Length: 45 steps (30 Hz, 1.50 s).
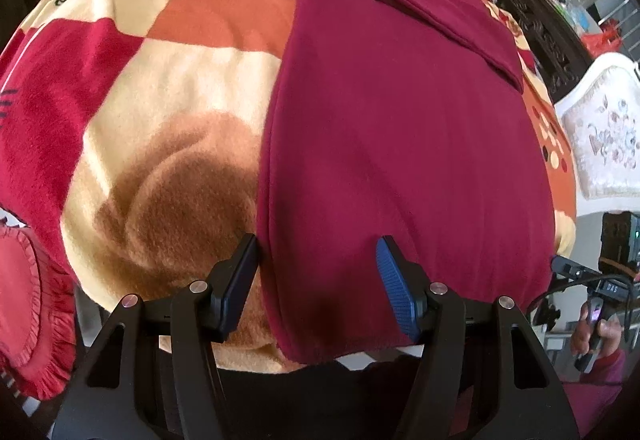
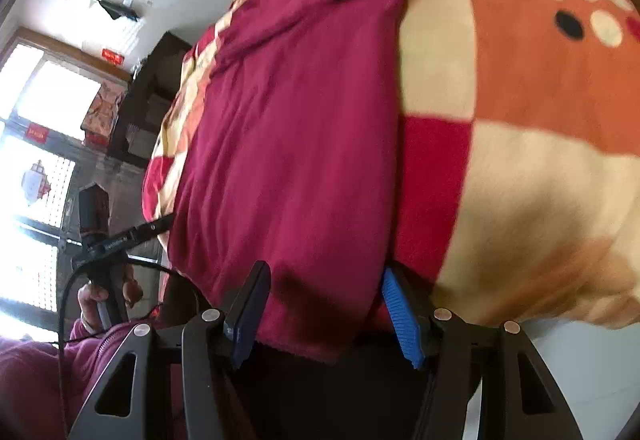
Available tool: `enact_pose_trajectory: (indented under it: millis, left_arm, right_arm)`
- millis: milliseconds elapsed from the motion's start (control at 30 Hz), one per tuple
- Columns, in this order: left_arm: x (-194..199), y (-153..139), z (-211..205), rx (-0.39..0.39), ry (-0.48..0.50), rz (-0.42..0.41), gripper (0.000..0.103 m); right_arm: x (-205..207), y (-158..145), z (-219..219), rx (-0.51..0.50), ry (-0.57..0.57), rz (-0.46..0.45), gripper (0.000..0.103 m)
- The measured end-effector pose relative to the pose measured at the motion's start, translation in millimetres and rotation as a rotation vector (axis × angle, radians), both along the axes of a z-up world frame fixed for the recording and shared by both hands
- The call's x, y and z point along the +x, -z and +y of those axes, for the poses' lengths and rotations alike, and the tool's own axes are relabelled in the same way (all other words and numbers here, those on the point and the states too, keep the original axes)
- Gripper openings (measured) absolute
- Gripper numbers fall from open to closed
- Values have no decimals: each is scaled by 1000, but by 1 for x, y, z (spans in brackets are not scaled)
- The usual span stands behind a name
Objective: Fold small clothes
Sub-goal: 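Grasp the maroon shirt hem with both tools, then lift the hem with both tools, fold it toward the collar, release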
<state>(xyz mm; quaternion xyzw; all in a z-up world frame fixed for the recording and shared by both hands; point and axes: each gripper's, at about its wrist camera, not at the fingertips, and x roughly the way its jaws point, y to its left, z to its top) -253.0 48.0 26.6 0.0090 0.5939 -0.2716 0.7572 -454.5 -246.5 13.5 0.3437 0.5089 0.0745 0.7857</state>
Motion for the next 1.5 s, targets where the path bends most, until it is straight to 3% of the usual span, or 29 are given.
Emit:
enact_pose_trajectory:
  millis: [267,367,433,467,500,533,567,633,733,867,1100,1267,1500]
  left_arm:
    - [6,11,10,-34,-34,83,61]
    - [4,10,9,-31,-33,65,61]
    - [3,11,7,-23,-22,56,61]
    - [3,11,7,-22,-22,55,61]
    - [3,10,6,-18,-22,49,58]
    - [2,10,6,-13,-17,45,42]
    - [1,11,1,-2,-15,42,33]
    - [-1,10,1,8,-13,34,14]
    - [-3,2,2,-7,-2,18,8]
    - [-2,-22,5,-69,6,-23,7]
    - [22,-59,-10,-151,7,-121,7]
    - [58,-76,-28,-198,-32,-201,7]
    - [111,-89,-54,-224,-66,-278,7]
  right_arm:
    - [9,9,14,82,-13,1,55]
    - [5,14,20,114,-12,6,55]
    - [4,15,25,111,-23,-4,52]
    - [6,15,28,100,-28,-8,45]
    - [5,14,29,84,-26,-18,38]
    - [5,12,30,89,-23,-31,35]
    - [4,11,30,98,-24,-38,28]
    - [4,5,32,82,-42,-38,24]
    - [3,-8,29,123,-61,-75,15]
    - [11,-36,24,138,-79,-147,15]
    - [54,-80,14,71,-75,-306,14]
    - [92,-90,-17,26,19,-370,14]
    - [147,-100,-55,-44,73,-390,14]
